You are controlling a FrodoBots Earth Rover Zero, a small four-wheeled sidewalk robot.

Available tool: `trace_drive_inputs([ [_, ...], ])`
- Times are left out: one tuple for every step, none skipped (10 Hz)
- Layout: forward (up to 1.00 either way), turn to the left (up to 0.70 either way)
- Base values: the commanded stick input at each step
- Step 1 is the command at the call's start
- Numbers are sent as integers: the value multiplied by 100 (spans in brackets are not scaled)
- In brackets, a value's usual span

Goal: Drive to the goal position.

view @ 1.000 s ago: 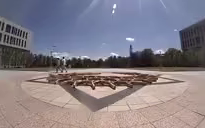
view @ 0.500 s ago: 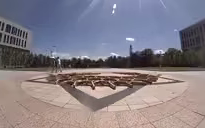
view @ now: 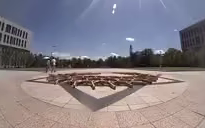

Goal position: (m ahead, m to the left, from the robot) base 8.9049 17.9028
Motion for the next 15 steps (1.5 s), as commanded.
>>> trace_drive_inputs([
  [6, 0],
  [7, 0],
  [7, 0],
  [7, 0],
  [6, 0],
  [6, 0],
  [6, 0],
  [6, 0],
  [6, 0],
  [6, 0],
  [7, 0],
  [6, 0],
  [6, 0],
  [6, 0],
  [6, 0],
])
